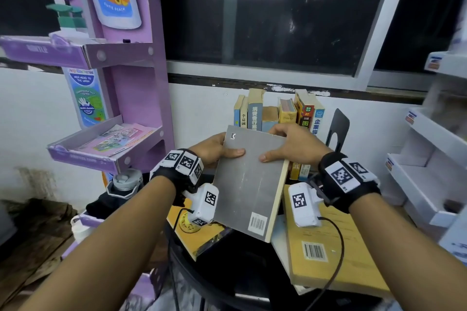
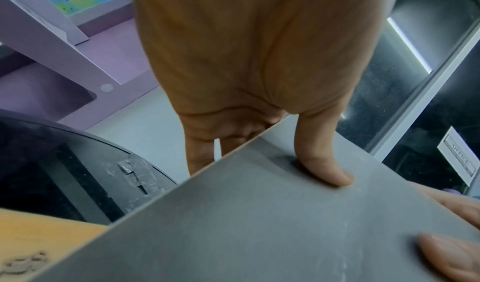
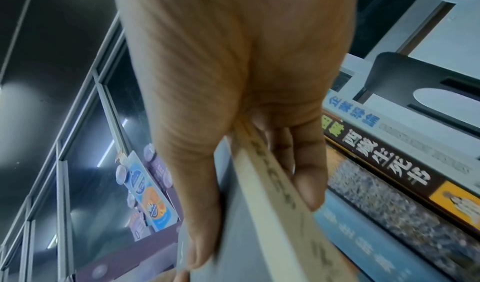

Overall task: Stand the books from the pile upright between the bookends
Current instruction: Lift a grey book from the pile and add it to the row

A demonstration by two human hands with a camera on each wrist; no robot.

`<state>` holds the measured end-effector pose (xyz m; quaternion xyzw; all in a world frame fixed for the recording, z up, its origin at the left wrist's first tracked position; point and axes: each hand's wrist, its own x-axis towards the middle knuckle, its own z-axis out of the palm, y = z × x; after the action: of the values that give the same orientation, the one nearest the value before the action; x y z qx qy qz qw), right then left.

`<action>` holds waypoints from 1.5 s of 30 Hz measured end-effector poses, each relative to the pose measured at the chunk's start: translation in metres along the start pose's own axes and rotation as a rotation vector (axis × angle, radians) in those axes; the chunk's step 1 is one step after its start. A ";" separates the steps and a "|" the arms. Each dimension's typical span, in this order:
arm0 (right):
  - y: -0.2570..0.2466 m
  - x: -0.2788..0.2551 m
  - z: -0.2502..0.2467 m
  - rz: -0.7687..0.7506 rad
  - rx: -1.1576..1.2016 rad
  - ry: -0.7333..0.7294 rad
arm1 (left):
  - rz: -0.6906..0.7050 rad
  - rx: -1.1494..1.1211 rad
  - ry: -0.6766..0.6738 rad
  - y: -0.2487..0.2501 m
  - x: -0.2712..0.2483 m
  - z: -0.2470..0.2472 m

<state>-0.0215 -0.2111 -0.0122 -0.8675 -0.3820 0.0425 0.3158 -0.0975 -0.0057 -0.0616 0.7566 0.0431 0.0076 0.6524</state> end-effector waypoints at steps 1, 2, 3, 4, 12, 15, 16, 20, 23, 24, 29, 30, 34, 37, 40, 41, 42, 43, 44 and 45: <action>0.000 -0.001 -0.005 -0.010 0.009 -0.003 | 0.020 0.001 0.000 0.001 0.001 0.000; 0.000 -0.002 -0.009 -0.023 0.024 -0.013 | 0.039 0.005 0.006 0.002 0.003 0.001; 0.000 -0.004 -0.014 -0.031 0.054 -0.025 | 0.059 0.010 0.016 0.003 0.004 0.002; 0.000 -0.007 -0.019 -0.039 0.093 -0.039 | 0.082 0.005 0.028 0.004 0.006 0.003; 0.008 -0.030 -0.043 -0.079 0.335 -0.023 | 0.215 -0.114 0.000 0.020 0.020 0.031; 0.015 -0.034 -0.049 -0.062 0.359 0.030 | 0.206 -0.106 -0.027 0.027 0.027 0.045; 0.016 -0.036 -0.052 -0.056 0.364 0.044 | 0.194 -0.105 -0.036 0.029 0.031 0.048; 0.023 -0.048 -0.069 -0.045 0.347 0.089 | 0.135 -0.038 -0.093 0.040 0.044 0.064; 0.031 -0.056 -0.086 0.006 0.293 0.111 | 0.118 0.126 -0.109 0.057 0.049 0.075; 0.034 -0.058 -0.091 0.023 0.272 0.119 | 0.118 0.171 -0.103 0.061 0.052 0.076; 0.044 -0.067 -0.117 0.104 0.160 0.154 | 0.262 0.275 0.109 0.075 0.074 0.089; 0.047 -0.068 -0.121 0.121 0.136 0.159 | 0.317 0.284 0.166 0.077 0.078 0.092; 0.056 -0.066 -0.134 0.179 0.070 0.201 | 0.420 0.341 0.318 0.084 0.095 0.106; 0.062 -0.061 -0.139 0.208 0.024 0.230 | 0.438 0.394 0.362 0.090 0.108 0.116; 0.067 -0.052 -0.140 0.229 -0.004 0.270 | 0.432 0.469 0.376 0.095 0.117 0.124; 0.068 -0.049 -0.140 0.232 -0.008 0.281 | 0.431 0.498 0.377 0.097 0.120 0.126; 0.070 -0.046 -0.140 0.234 -0.012 0.292 | 0.427 0.535 0.377 0.098 0.123 0.128; 0.072 -0.042 -0.140 0.239 -0.015 0.304 | 0.425 0.575 0.373 0.098 0.126 0.129; 0.075 -0.039 -0.140 0.248 -0.016 0.317 | 0.426 0.610 0.368 0.098 0.130 0.131; 0.078 -0.035 -0.139 0.260 -0.017 0.331 | 0.431 0.637 0.364 0.098 0.133 0.131</action>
<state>0.0469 -0.3468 0.0478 -0.9072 -0.2102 -0.0632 0.3588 0.0496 -0.1397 0.0096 0.8983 -0.0015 0.2637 0.3515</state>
